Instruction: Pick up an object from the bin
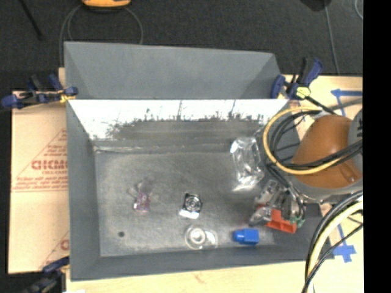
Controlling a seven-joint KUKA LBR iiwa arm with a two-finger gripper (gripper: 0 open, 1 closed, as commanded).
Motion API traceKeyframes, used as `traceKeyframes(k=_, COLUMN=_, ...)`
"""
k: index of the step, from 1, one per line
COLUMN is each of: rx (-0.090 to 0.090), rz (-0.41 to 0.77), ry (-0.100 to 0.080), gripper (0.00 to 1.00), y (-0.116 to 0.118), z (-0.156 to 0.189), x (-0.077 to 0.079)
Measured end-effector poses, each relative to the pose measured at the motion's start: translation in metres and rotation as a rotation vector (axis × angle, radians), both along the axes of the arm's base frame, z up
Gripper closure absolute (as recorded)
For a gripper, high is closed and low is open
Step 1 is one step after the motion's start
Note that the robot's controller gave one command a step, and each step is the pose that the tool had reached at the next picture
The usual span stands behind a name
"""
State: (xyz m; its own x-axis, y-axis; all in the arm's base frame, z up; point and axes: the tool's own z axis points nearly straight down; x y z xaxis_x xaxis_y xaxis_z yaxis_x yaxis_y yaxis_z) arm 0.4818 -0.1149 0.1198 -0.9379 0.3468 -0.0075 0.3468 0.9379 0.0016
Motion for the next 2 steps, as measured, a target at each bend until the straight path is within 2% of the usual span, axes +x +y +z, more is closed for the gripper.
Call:
traceKeyframes(k=1, rx=0.000, rz=0.005, ry=-0.001, gripper=1.00, y=-0.001, z=0.048, x=0.002)
traceKeyframes(k=2, rx=0.000, rz=0.007, ry=0.001, gripper=1.00, y=-0.002, z=0.072, x=0.003)
